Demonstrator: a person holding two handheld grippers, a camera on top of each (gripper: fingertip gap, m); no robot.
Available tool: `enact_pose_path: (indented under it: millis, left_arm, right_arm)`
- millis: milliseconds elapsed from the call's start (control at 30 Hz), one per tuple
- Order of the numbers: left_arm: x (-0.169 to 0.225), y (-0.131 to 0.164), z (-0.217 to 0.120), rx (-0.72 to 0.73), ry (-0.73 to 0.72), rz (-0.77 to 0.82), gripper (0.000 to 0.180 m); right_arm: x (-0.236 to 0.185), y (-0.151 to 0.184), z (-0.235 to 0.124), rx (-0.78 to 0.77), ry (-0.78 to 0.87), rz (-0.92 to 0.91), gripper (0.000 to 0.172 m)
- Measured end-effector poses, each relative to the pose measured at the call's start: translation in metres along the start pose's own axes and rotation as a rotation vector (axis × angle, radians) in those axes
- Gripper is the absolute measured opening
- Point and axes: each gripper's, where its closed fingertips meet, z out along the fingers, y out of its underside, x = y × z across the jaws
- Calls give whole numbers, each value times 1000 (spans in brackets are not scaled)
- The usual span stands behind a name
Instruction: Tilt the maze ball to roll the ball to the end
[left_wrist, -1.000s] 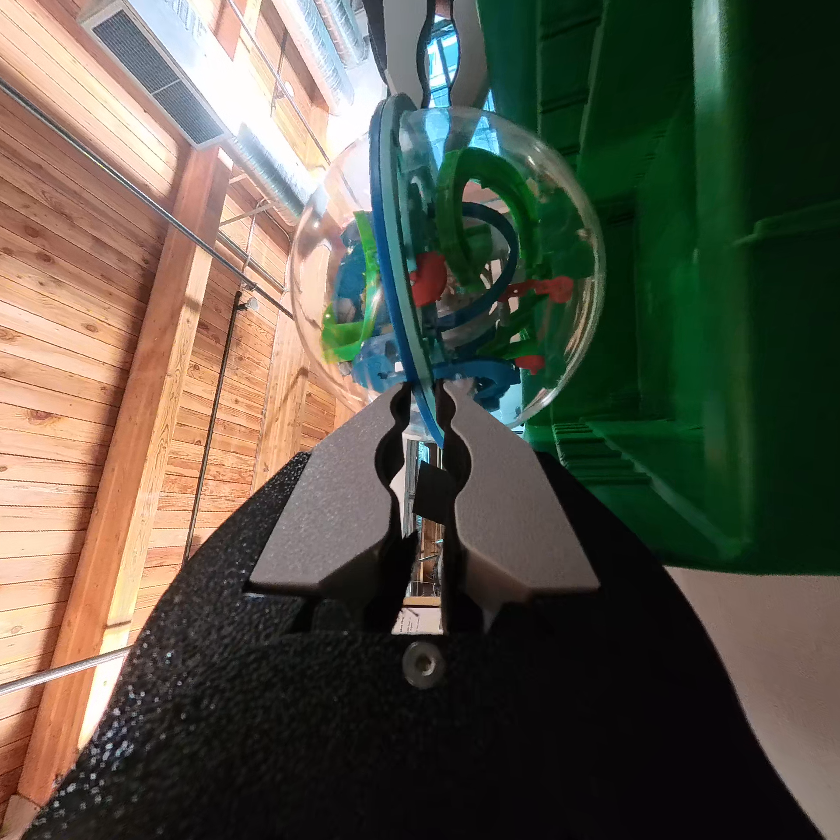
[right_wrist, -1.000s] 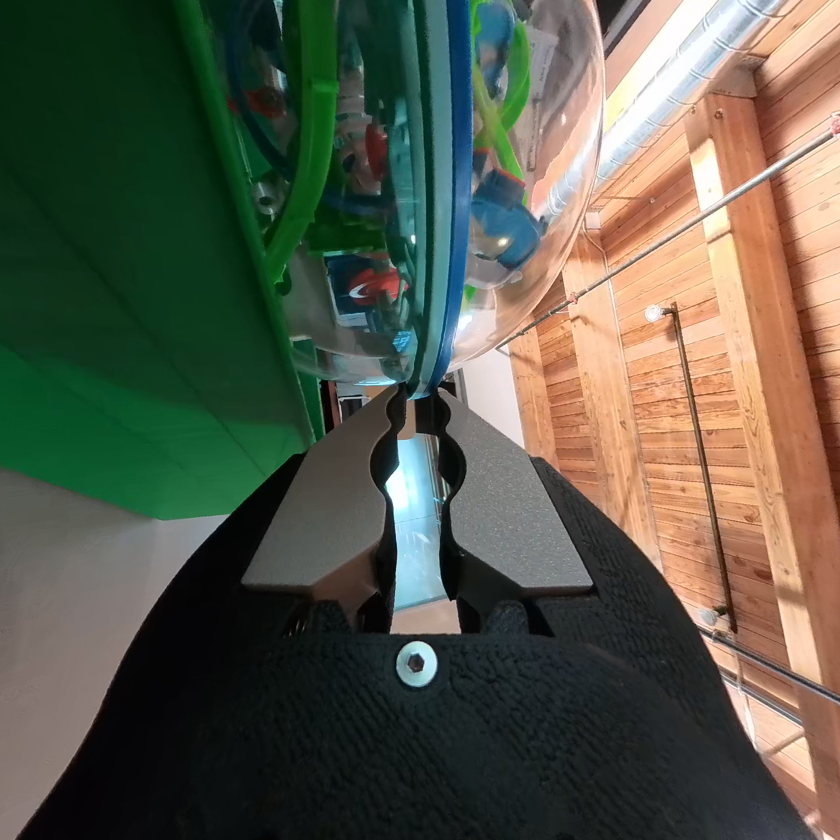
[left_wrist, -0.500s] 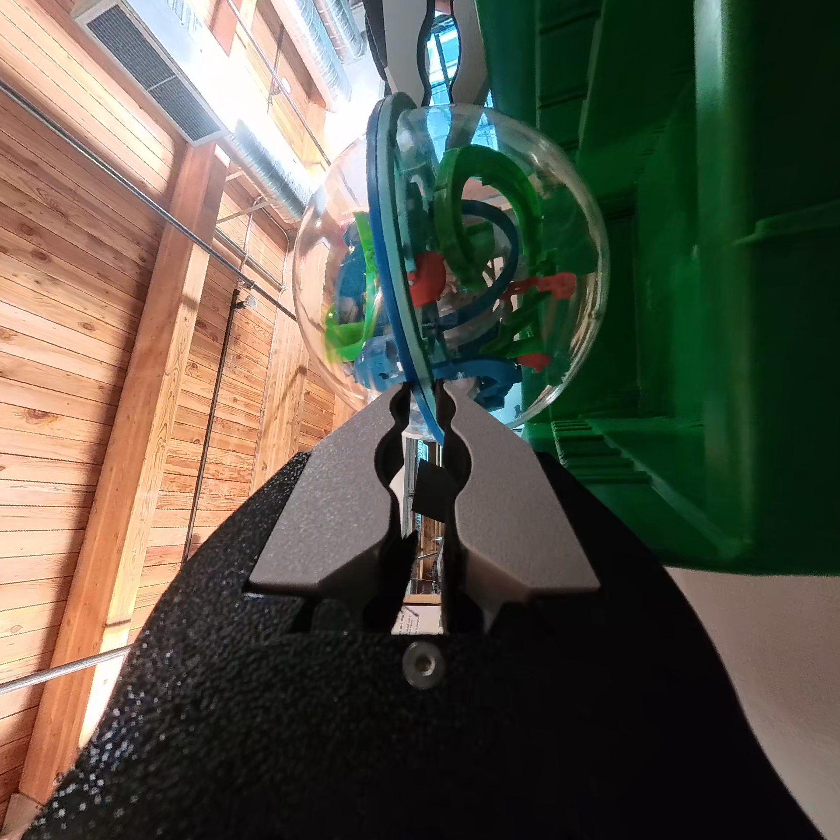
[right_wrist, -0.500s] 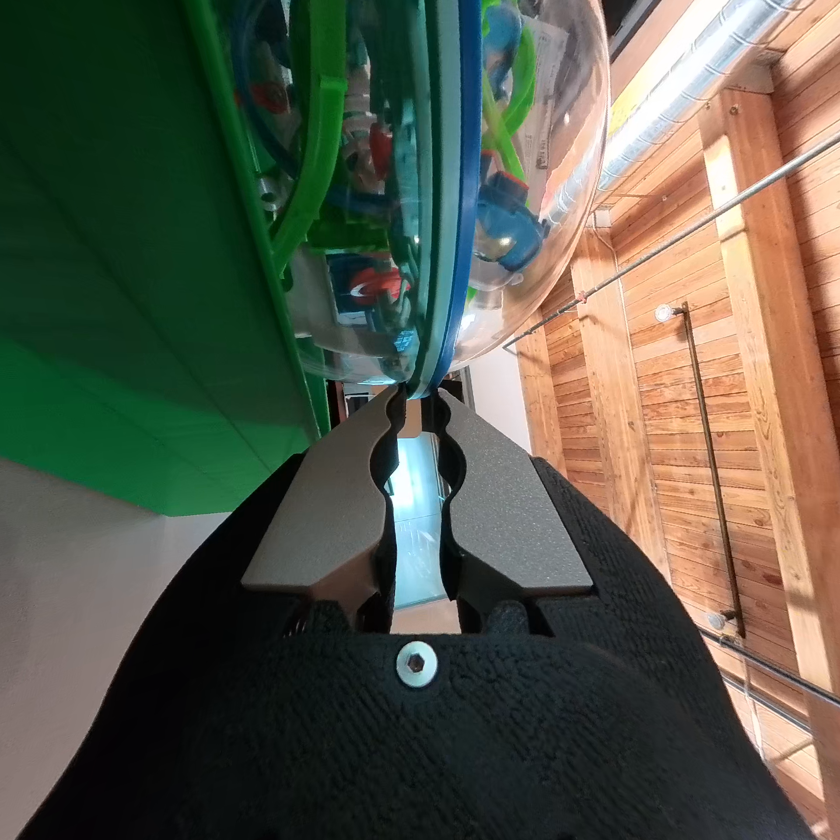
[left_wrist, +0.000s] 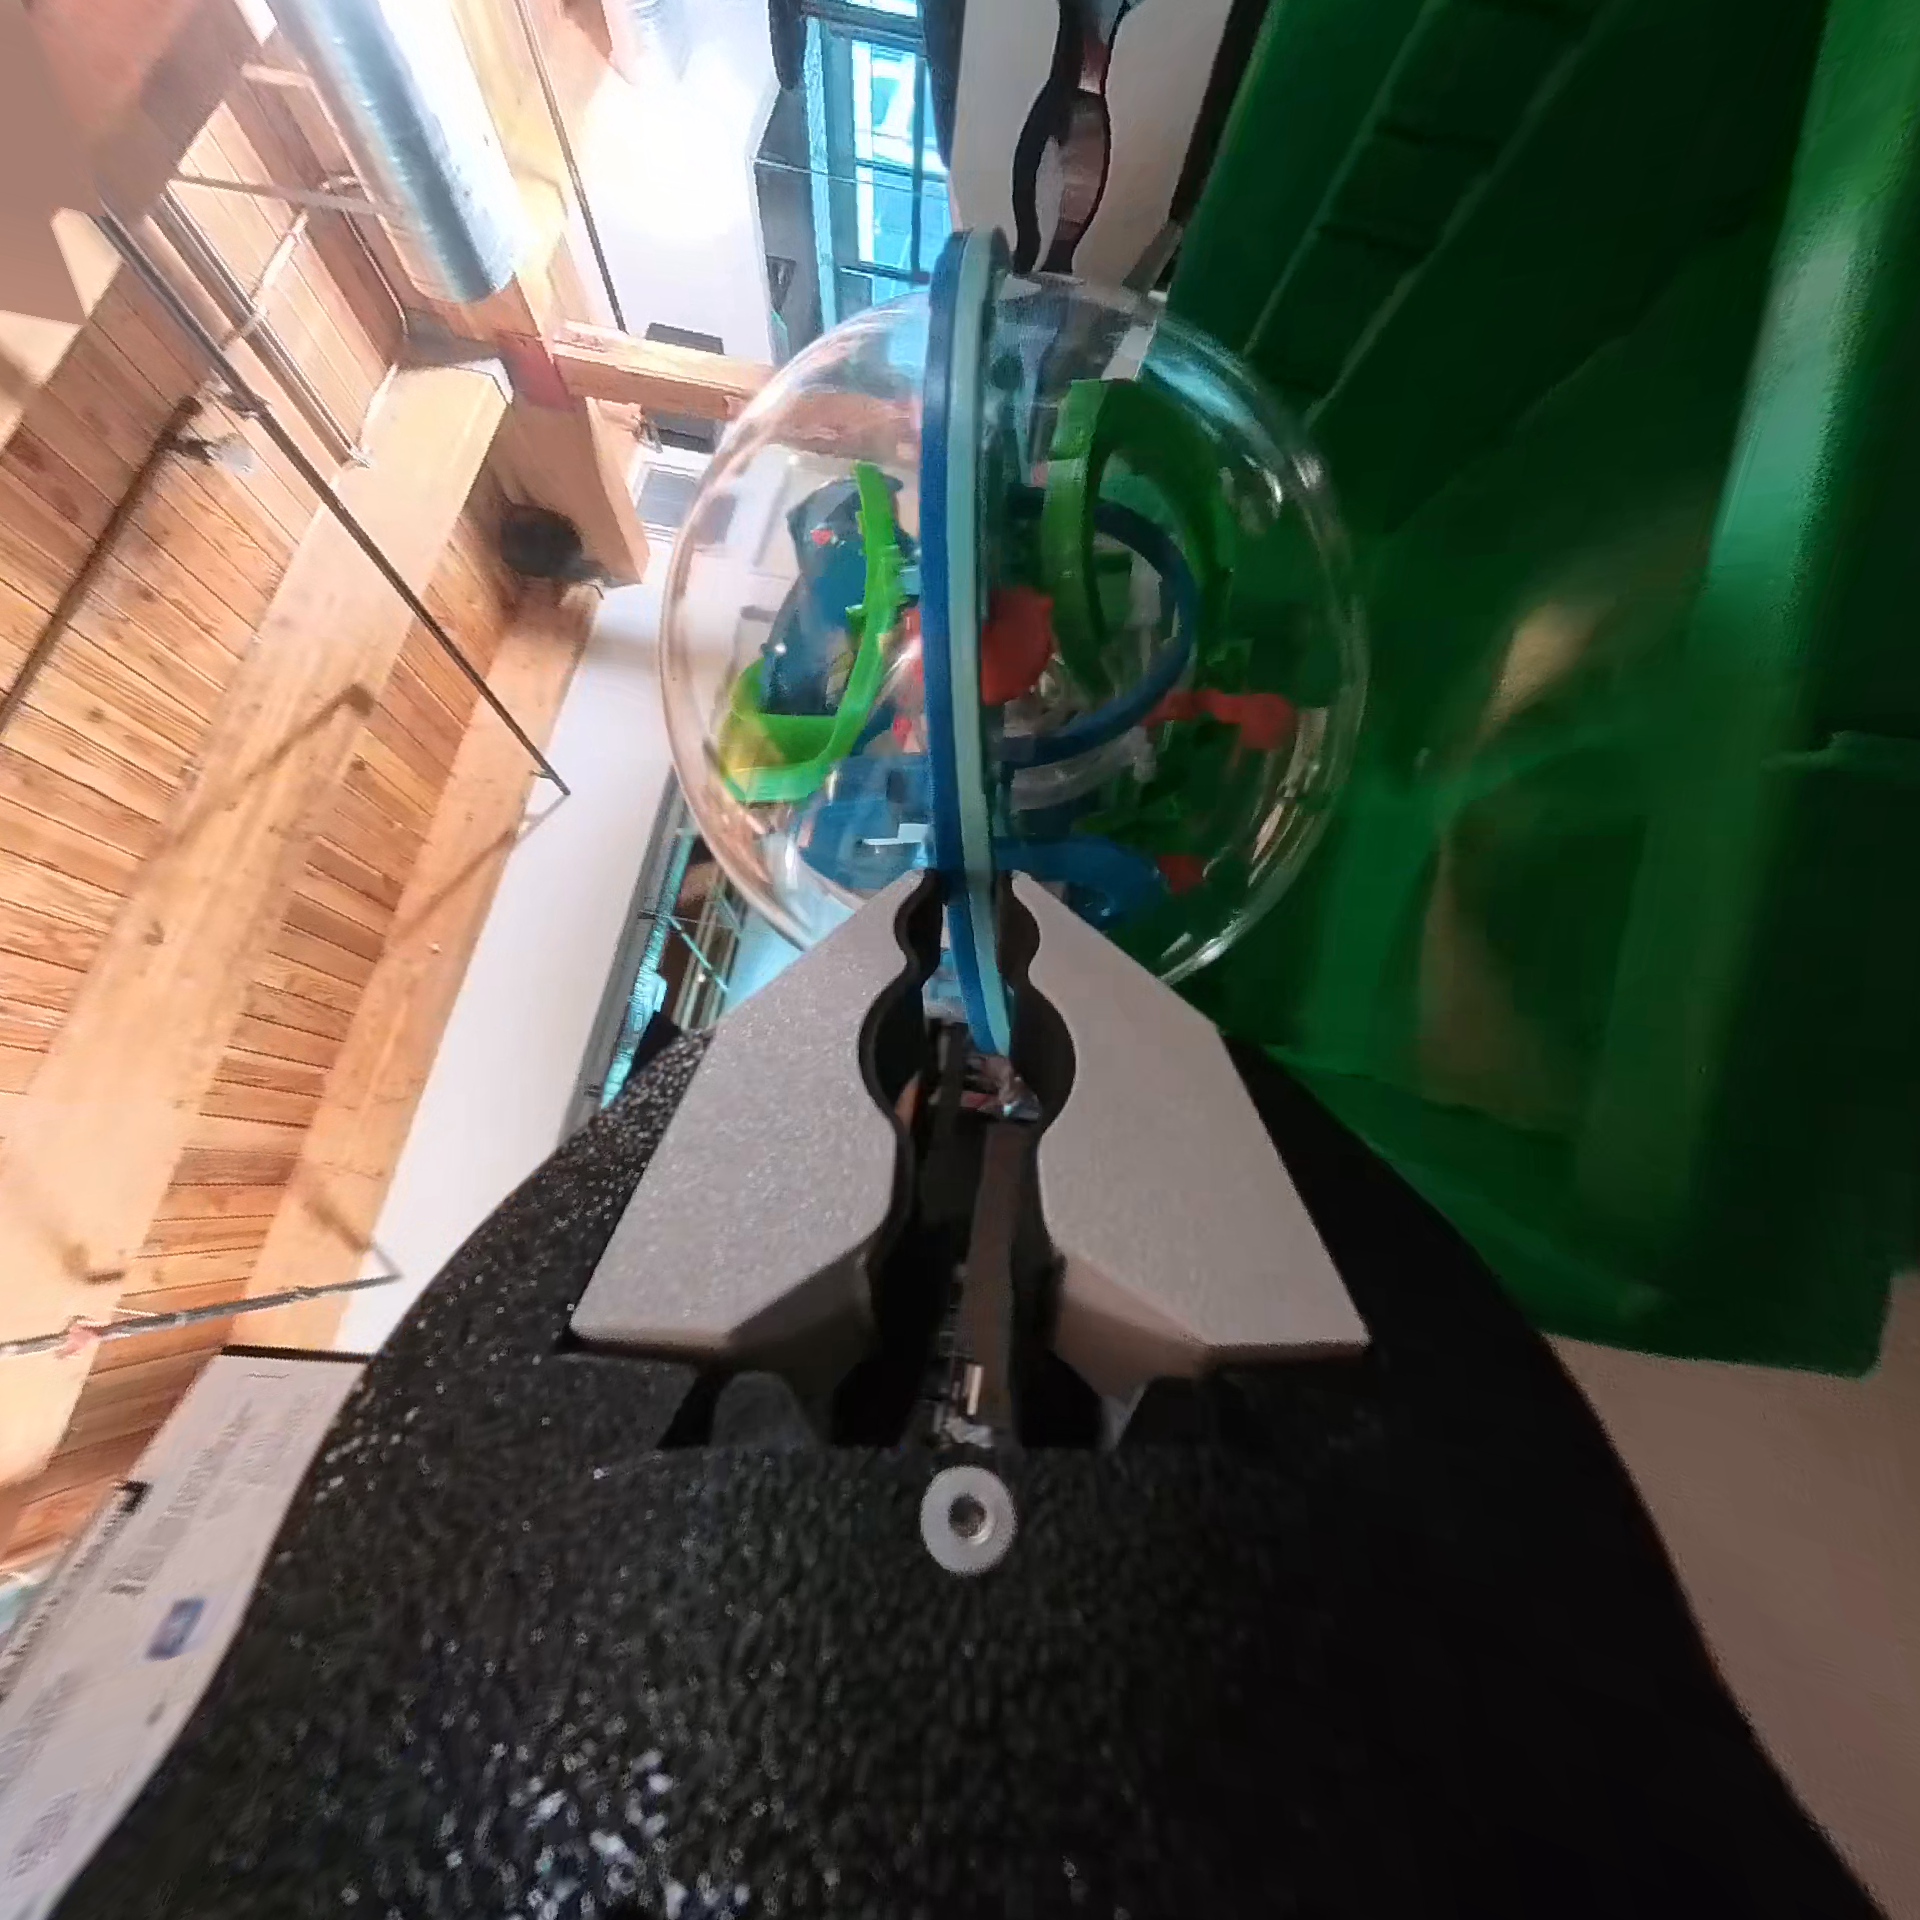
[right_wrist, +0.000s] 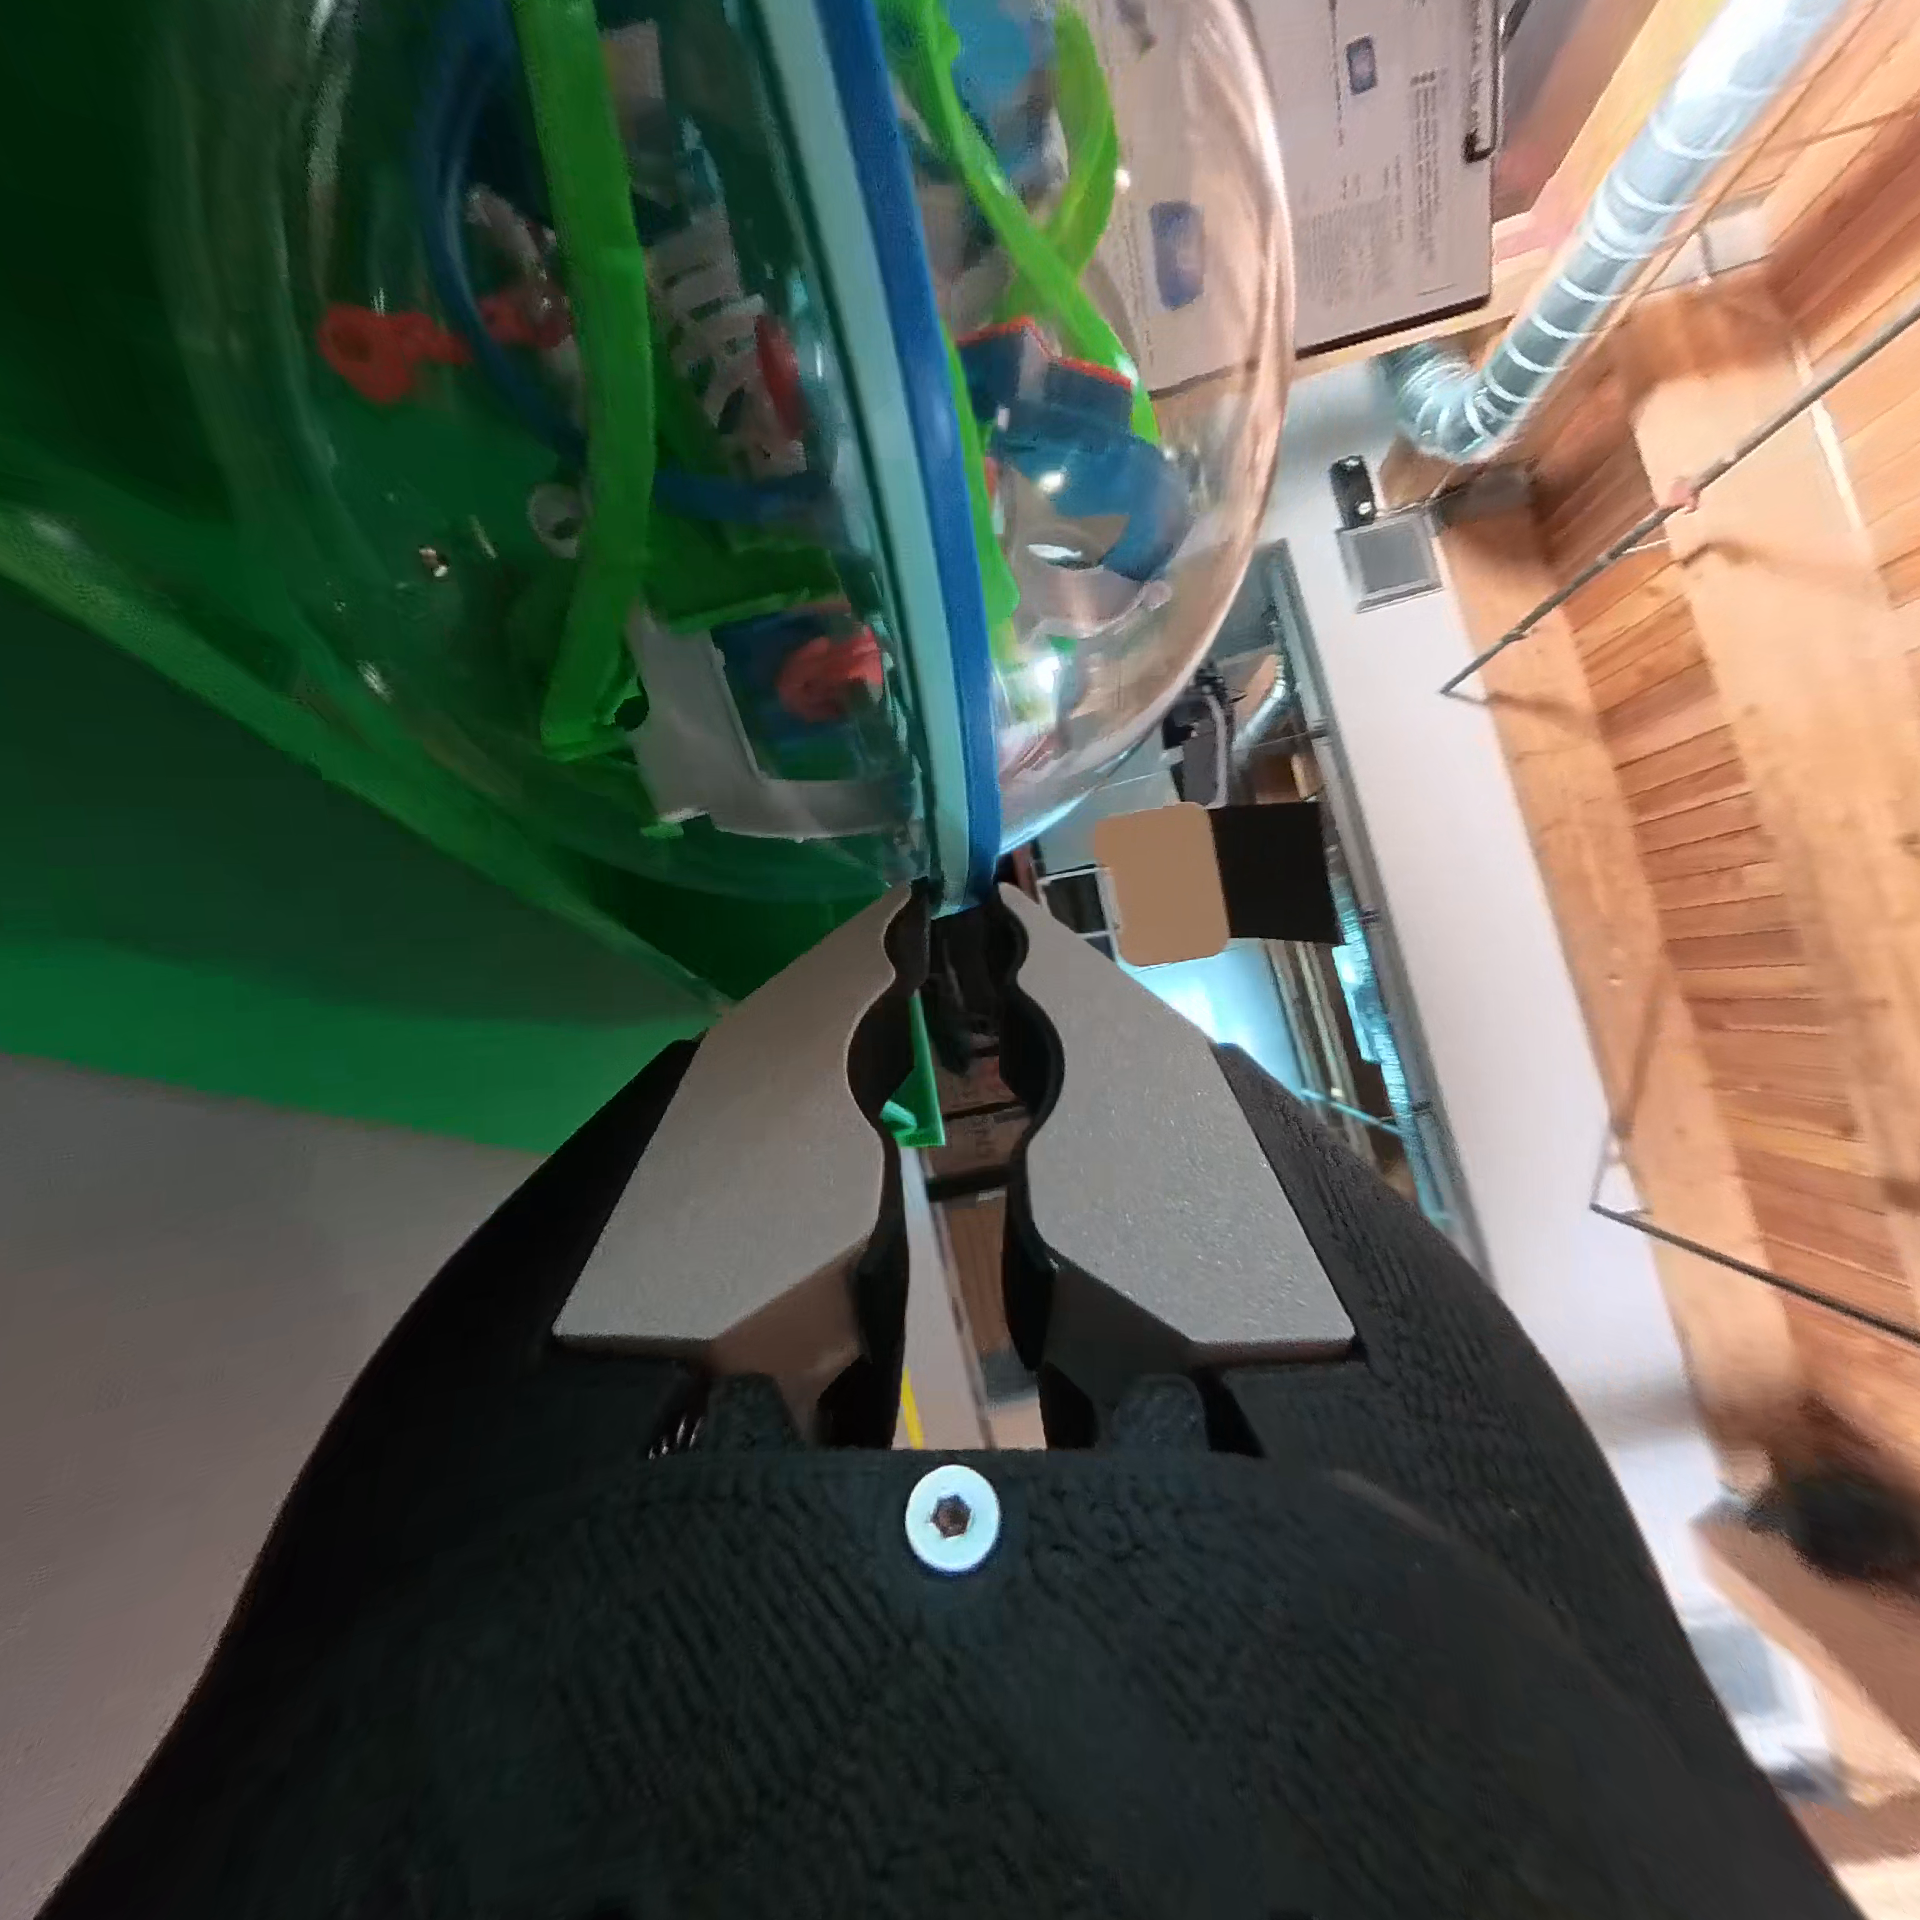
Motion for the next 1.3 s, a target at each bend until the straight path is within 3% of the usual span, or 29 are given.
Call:
enact_pose_path:
  millis: [267, 567, 1033, 1100, 1300]
  left_arm:
    - [-3, -5, -1, 94, 140, -383, 6]
    - [-11, -4, 2, 136, 191, -634, 7]
    - [-17, 9, 9, 92, 138, -824, 7]
    - [-17, 9, 9, 100, 138, -846, 7]
    - [-15, 0, 12, 114, 136, -801, 8]
  right_arm:
    - [-9, 2, -1, -62, -193, 141, 8]
    - [-22, 5, 0, -62, -321, 356, 9]
    - [-22, 10, 3, -43, -327, 484, 8]
    - [-22, 10, 4, -49, -319, 479, 0]
    - [5, -16, -2, 76, -234, 534, 0]
